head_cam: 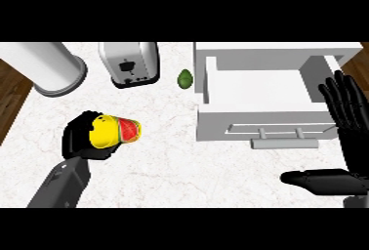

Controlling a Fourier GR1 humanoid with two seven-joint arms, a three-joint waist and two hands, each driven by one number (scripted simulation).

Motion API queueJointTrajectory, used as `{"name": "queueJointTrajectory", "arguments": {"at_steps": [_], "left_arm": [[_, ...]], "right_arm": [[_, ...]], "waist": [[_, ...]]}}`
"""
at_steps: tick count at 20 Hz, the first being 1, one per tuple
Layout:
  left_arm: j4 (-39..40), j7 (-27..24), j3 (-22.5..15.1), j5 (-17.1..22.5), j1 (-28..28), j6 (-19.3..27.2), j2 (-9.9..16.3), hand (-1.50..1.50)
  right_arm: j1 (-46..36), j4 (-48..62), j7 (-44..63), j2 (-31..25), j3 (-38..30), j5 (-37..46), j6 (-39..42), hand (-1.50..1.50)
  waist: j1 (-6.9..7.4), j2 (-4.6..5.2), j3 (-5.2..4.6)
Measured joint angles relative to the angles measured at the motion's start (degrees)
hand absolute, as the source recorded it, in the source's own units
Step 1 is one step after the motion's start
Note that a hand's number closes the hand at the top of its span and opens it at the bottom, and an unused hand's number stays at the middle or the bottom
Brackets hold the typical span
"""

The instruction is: Pick up the cup, place it into the drawer and close the drawer

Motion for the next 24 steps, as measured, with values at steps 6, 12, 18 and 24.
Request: {"name": "queueJointTrajectory", "arguments": {"at_steps": [6,12,18,24], "left_arm": [[-7.28,3.07,-2.49,0.34,-1.62,0.66,-1.46,1.5],[-18.99,10.31,-6.12,0.05,-6.04,5.73,-4.31,1.5],[-30.78,21.0,-10.52,-0.44,-9.95,11.86,-8.29,1.5],[-37.18,31.33,-18.47,0.66,-15.56,21.12,-10.03,1.5]], "right_arm": [[0.27,-0.14,0.04,-0.3,-1.01,-0.1,-0.06,-1.5],[0.72,0.64,-0.8,0.02,-1.11,0.59,-0.29,-1.5],[0.47,-0.08,0.61,-0.84,-2.62,-1.1,0.41,-1.5],[0.8,0.44,-0.16,-0.37,-2.34,-0.86,0.64,-1.5]], "waist": [[0.6,-0.28,0.1],[1.15,-0.54,0.17],[1.01,-0.54,0.17],[0.5,-0.41,0.15]]}}
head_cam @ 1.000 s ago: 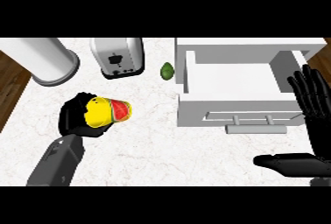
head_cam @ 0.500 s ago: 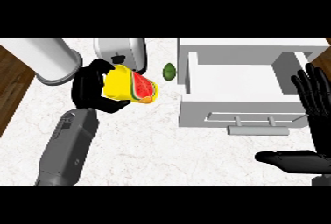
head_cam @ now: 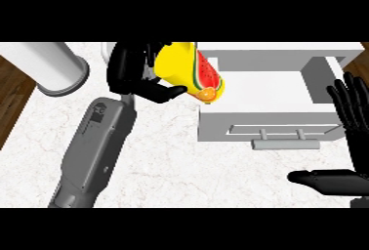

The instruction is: Pick up the cup, place it into the drawer and close the drawer

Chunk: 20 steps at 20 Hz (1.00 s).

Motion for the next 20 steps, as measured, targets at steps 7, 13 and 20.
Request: {"name": "queueJointTrajectory", "arguments": {"at_steps": [7,13,20], "left_arm": [[4.71,5.97,-4.68,0.63,-10.6,8.98,-0.48,1.5],[14.27,7.02,-7.49,5.66,-18.3,13.14,-0.57,1.5],[24.75,6.73,-12.03,12.08,-25.54,16.9,-0.59,1.5]], "right_arm": [[-0.27,1.19,-1.08,-1.14,-1.47,-1.11,1.53,-1.5],[-0.18,1.96,-2.41,-0.96,-1.48,-1.04,2.06,-1.5],[-1.31,2.89,-2.57,-1.13,-1.61,-0.94,2.23,-1.5]], "waist": [[-0.65,0.26,-0.01],[-1.29,0.45,-0.02],[-2.06,0.67,0.0]]}}
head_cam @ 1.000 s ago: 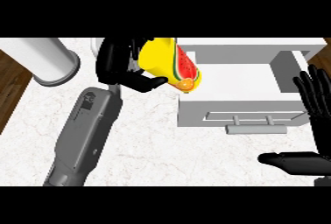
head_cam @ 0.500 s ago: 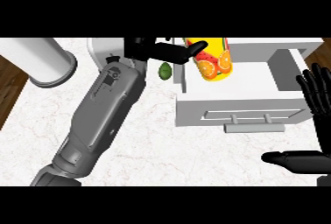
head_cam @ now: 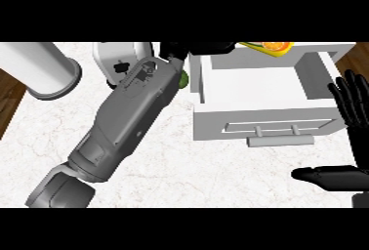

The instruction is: Pick up the cup, place it into the drawer and close the drawer

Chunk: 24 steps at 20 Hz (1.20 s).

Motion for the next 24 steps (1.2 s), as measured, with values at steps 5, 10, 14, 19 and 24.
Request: {"name": "queueJointTrajectory", "arguments": {"at_steps": [5,10,14,19,24], "left_arm": [[4.26,-1.99,-6.07,5.05,-1.04,1.77,0.0,1.5],[7.94,-1.7,-11.55,7.72,-2.41,4.29,0.0,1.5],[8.87,0.52,-17.56,9.18,-2.33,6.44,0.01,-1.5],[9.81,2.92,-23.31,10.51,-2.82,7.34,0.01,-1.5],[10.31,3.95,-28.26,10.97,-2.43,9.9,0.0,-1.5]], "right_arm": [[-0.76,0.33,0.0,0.02,0.34,0.02,0.28,-1.5],[-1.29,0.11,0.49,-0.05,0.41,-0.24,0.46,-1.5],[-1.79,0.56,0.23,-0.12,0.42,-0.38,0.71,-1.5],[-2.51,1.14,0.4,-0.84,-0.15,-1.34,1.58,-1.5],[-3.62,1.21,0.87,-0.9,-0.13,-1.69,1.61,-1.5]], "waist": [[-0.65,0.1,0.0],[-1.34,0.23,0.01],[-2.01,0.36,0.03],[-2.47,0.52,0.04],[-2.75,0.64,0.04]]}}
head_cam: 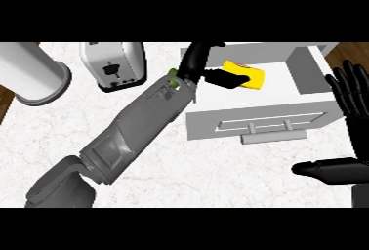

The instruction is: Pick up the cup, place it into the drawer and close the drawer

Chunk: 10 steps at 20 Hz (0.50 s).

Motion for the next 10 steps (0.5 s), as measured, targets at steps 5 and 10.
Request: {"name": "queueJointTrajectory", "arguments": {"at_steps": [5,10], "left_arm": [[-1.58,-3.41,-0.57,2.15,0.52,2.17,-0.01,-1.5],[-4.78,-6.88,0.09,5.05,0.67,3.86,0.0,-1.5]], "right_arm": [[1.29,-1.4,0.46,0.96,0.07,-3.83,1.68,-1.5],[2.23,-2.28,1.13,0.27,0.41,-8.51,5.57,1.5]], "waist": [[0.11,-0.11,-0.02],[0.95,-0.34,-0.03]]}}
